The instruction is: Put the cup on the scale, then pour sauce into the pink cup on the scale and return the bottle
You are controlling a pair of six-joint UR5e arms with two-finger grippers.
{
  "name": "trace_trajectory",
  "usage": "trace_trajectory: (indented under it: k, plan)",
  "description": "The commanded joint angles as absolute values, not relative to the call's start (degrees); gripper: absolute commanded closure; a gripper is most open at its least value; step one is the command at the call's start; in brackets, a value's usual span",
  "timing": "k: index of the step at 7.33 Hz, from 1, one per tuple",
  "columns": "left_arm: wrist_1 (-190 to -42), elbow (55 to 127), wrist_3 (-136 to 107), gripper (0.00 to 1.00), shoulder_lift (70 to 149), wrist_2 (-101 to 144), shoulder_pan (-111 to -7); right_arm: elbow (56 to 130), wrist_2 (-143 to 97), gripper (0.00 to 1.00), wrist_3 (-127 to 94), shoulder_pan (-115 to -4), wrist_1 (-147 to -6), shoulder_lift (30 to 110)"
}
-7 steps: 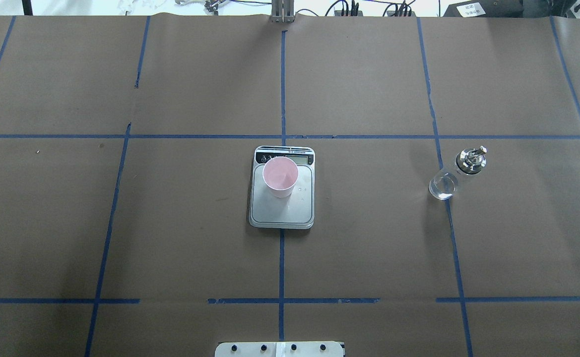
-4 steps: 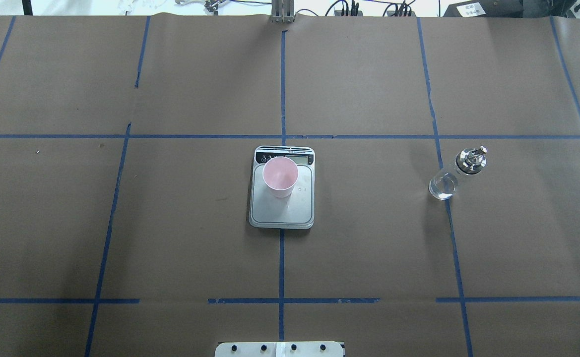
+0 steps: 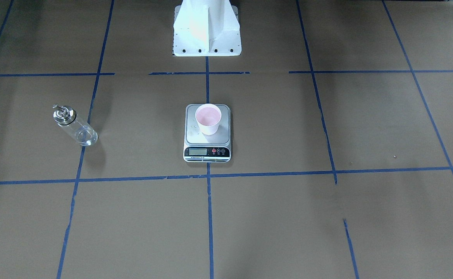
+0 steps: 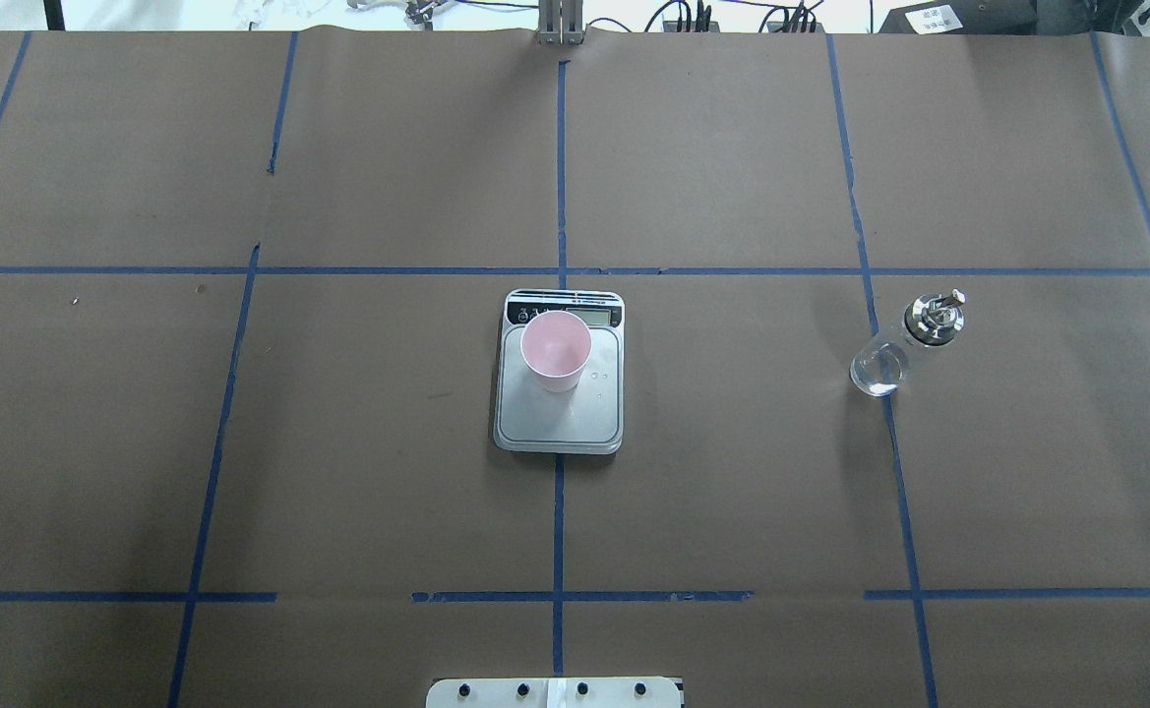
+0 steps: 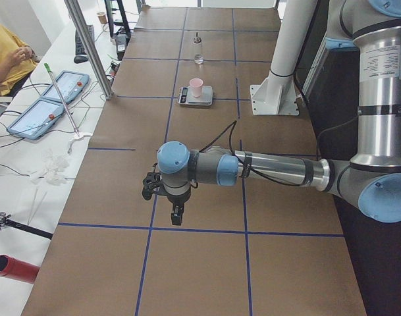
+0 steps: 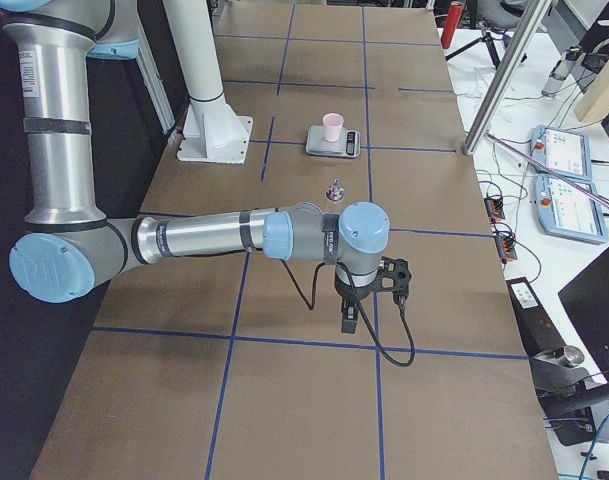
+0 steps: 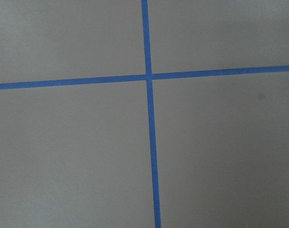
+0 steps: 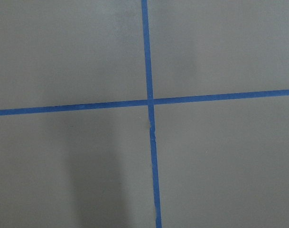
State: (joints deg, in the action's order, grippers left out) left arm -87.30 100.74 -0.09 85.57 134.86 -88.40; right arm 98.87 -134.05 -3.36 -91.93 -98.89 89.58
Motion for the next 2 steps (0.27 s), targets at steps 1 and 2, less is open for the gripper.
trace_trajectory:
  k: [1,2]
  plan:
    - [-87.27,101.07,-0.09,0.00,85.61,134.91,-88.59,99.14,-134.03,0.00,-3.34,-91.93,-98.88,89.65]
    - [-87.28,101.34,-0.09,0.00,85.61,134.91,-88.59,99.14,-134.03,0.00,-3.34,-91.93,-98.88,89.65]
